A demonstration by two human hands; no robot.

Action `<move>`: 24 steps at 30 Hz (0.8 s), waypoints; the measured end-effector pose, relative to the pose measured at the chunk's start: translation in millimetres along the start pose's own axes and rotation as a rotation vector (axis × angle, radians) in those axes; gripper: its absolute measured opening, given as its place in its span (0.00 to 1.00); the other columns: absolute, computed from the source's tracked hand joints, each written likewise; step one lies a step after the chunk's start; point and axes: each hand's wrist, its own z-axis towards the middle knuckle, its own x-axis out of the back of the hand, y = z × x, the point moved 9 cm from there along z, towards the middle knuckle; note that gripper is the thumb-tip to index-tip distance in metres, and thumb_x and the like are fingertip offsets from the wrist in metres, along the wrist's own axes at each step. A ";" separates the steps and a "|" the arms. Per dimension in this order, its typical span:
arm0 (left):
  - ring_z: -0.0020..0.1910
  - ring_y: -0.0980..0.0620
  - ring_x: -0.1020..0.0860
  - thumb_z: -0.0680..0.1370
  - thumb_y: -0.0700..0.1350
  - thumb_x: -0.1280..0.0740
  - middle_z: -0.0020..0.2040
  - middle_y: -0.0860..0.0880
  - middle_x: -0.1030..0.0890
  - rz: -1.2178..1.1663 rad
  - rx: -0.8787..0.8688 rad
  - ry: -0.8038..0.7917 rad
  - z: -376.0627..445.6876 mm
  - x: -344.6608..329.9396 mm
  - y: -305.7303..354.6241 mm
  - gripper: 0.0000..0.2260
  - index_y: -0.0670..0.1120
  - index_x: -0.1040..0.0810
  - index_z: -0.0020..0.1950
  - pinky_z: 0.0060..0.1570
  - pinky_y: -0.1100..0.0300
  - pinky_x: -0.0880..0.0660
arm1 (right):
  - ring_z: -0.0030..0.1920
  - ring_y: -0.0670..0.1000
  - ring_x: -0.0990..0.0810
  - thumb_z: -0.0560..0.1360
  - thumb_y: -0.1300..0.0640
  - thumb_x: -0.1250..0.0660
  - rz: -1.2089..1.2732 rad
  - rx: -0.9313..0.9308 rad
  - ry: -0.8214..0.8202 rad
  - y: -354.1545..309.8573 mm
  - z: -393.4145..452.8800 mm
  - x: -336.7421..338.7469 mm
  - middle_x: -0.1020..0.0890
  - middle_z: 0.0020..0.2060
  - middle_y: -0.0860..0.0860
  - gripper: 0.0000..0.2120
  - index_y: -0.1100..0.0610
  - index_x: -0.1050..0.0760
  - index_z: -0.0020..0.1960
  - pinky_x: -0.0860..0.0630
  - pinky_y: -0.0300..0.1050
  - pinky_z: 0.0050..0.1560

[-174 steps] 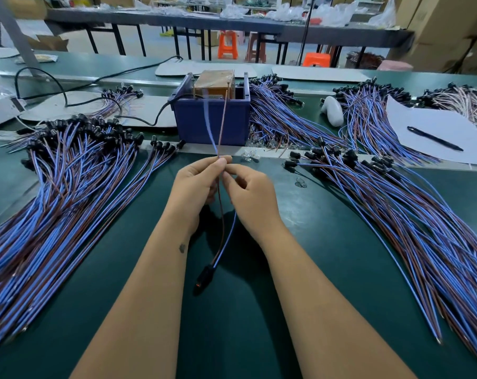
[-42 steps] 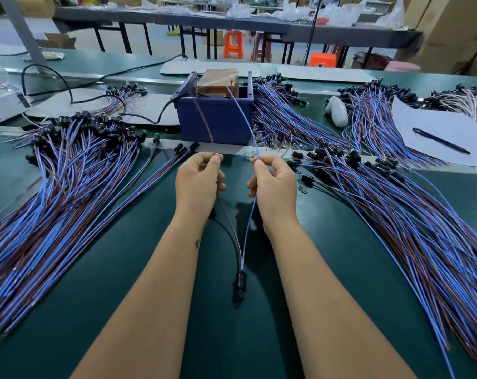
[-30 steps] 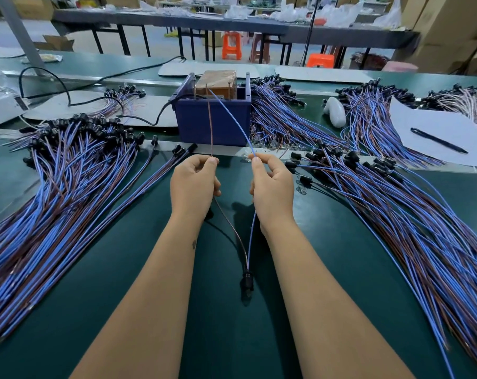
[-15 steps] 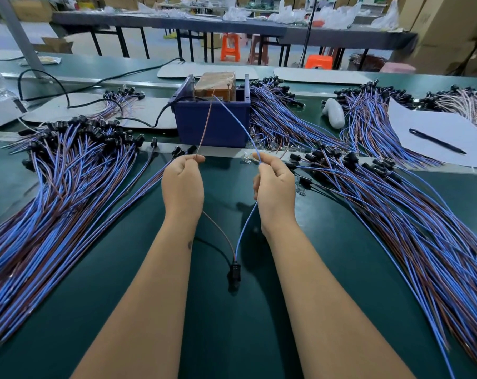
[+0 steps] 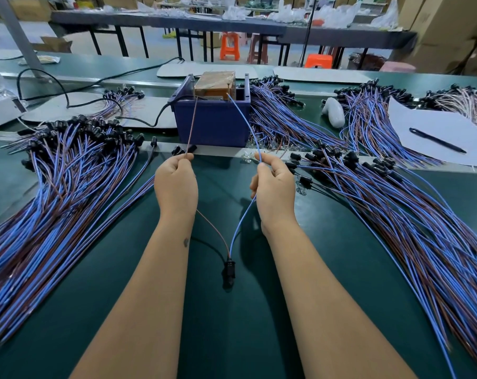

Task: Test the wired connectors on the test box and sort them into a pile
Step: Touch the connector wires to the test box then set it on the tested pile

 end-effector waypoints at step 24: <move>0.23 0.58 0.32 0.80 0.40 0.40 0.26 0.54 0.22 -0.063 0.054 -0.168 -4.9 -18.1 0.3 0.10 0.48 0.20 0.45 0.25 0.66 0.35 | 0.28 0.43 0.30 0.79 0.61 0.41 -0.019 0.082 -0.134 -2.1 -0.8 -13.8 0.27 0.24 0.44 0.12 0.47 0.23 0.52 0.29 0.43 0.35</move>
